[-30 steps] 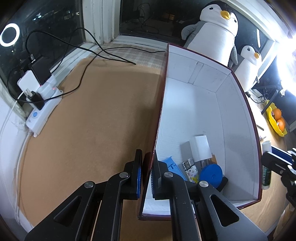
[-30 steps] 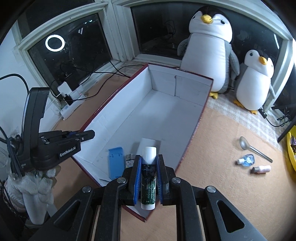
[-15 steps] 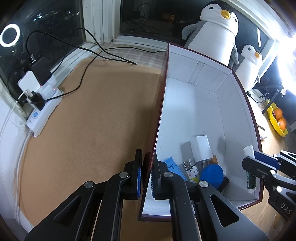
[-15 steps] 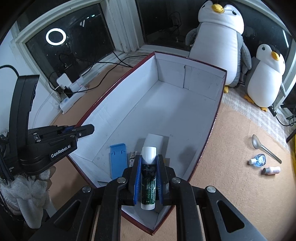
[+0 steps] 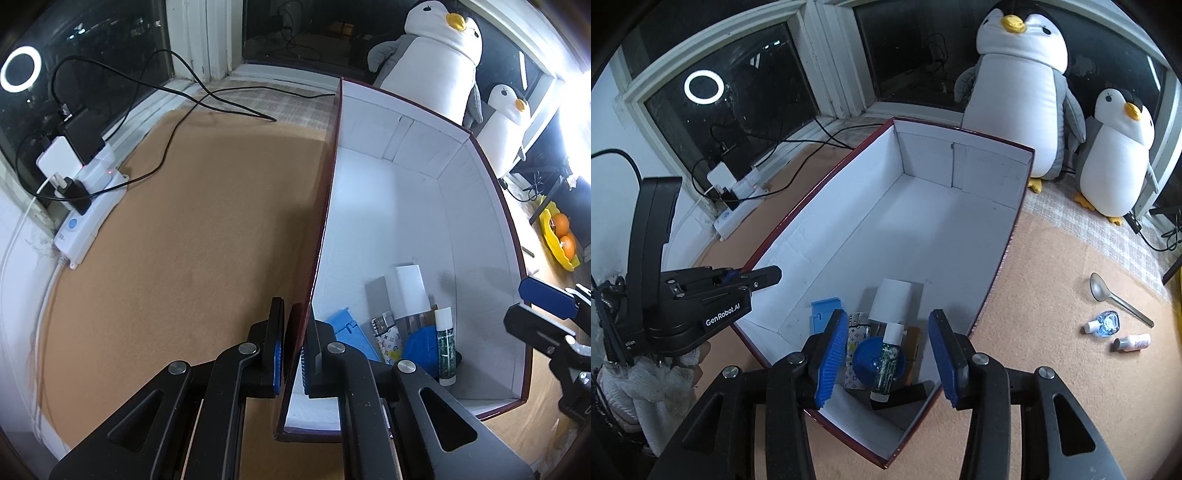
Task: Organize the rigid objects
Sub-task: 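Carry the green lip balm into the box and open the right tool, then move the right tool to the white-pink lotion bottle and grasp it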
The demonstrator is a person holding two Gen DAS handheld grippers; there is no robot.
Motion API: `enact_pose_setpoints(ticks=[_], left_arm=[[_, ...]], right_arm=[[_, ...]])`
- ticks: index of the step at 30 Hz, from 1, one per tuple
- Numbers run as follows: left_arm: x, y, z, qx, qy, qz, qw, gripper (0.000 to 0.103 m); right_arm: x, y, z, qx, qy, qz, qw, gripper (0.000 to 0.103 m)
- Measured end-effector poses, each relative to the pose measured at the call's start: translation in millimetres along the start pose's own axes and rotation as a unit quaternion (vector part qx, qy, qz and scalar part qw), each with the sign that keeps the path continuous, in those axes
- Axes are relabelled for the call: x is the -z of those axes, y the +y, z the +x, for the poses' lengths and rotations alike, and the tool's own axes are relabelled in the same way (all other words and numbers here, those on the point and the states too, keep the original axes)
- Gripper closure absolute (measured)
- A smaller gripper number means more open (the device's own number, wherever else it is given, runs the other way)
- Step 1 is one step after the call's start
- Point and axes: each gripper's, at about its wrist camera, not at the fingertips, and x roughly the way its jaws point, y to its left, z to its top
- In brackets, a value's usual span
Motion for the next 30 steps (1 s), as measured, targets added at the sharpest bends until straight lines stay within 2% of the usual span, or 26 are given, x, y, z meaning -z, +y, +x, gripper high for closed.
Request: enact_pose_setpoints(ticks=[8, 15, 21, 30], left_arm=[[-2.5, -2.3, 2.9, -0.006, 0.011, -0.003, 0.9999, 0.097], [-5.2, -6.5, 5.7, -0.016, 0.016, -0.003, 0.9997, 0.096], [-6.6, -9.9, 7.3, -0.020, 0.021, -0.004, 0.9996, 0.094], [-9.1, -13.6, 7.6, -0.028, 0.025, 0.001, 0.9993, 0.091]], right_arm=[[6.1, -36.8, -19.1, 0.004, -0.020, 0.044, 0.999, 0.061], [23.0, -98.3, -36.2, 0.027, -0.032, 0.118, 0.992, 0.061], [40.0, -143.5, -45.2, 0.050, -0.034, 0.167, 0.984, 0.061], [54.4, -180.1, -49.1, 0.078, -0.024, 0.200, 0.976, 0.061]])
